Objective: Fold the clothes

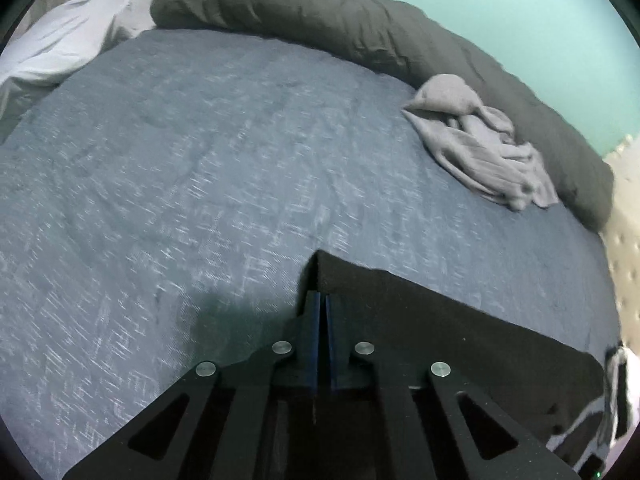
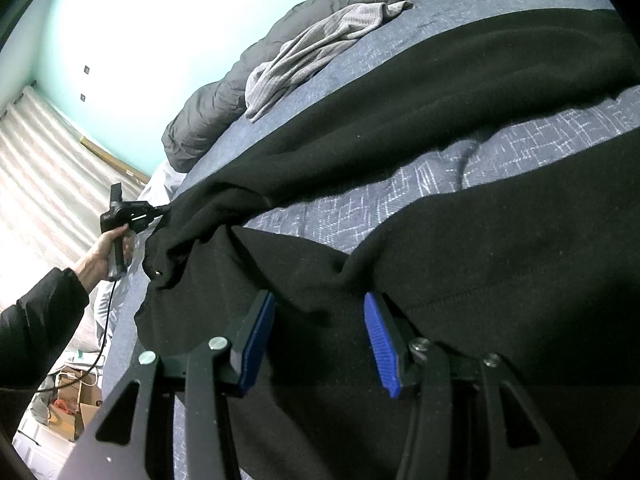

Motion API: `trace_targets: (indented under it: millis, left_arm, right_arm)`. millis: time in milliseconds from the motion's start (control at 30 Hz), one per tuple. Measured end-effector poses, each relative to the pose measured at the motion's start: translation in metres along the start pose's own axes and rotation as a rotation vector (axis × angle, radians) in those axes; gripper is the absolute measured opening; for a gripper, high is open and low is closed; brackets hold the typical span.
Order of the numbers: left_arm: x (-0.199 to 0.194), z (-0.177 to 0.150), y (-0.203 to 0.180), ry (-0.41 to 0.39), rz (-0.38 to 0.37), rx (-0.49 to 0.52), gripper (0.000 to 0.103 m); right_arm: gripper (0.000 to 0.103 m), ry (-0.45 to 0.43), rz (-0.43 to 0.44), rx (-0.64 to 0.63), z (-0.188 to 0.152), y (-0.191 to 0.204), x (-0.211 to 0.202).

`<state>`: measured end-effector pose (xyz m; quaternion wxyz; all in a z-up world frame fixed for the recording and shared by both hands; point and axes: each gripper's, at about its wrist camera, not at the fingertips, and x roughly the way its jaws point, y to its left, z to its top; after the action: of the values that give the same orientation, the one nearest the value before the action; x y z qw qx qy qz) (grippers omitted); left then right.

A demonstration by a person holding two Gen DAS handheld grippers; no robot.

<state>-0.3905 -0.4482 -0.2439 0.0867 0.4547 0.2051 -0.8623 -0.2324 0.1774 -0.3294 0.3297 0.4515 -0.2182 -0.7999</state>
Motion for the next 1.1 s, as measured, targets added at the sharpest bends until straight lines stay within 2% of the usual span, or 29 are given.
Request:
trace_targets:
  millis: [167,233,400,533,833,1100]
  left_arm:
    - [0.026,0.001,0.001,0.069,0.037,-0.032,0.004]
    - [0.019,-0.002,0.007,0.051,0.031,-0.053,0.007]
    - [-0.013,-0.013,0.039,0.008,0.030,-0.131,0.007]
    - [-0.046,-0.046,0.054,0.015,0.014,-0.099,0.007]
    - [-0.100,-0.153,0.060,0.081,-0.055,-0.073,0.007]
    - [-0.111,-0.211,0.055,0.118,-0.058,-0.126,0.007]
  right_arm:
    - [0.048,0.002,0.004,0.003,0.000,-0.002,0.000]
    - [0.048,0.002,0.006,0.005,0.000,-0.002,0.000]
    - [0.048,-0.001,0.002,0.004,0.001,-0.001,-0.001]
    - [0.048,-0.015,0.001,0.009,0.001,0.002,-0.004]
    - [0.048,-0.081,-0.005,-0.001,0.004,0.010,-0.019]
    - [0.048,-0.103,0.004,-0.025,-0.003,0.021,-0.039]
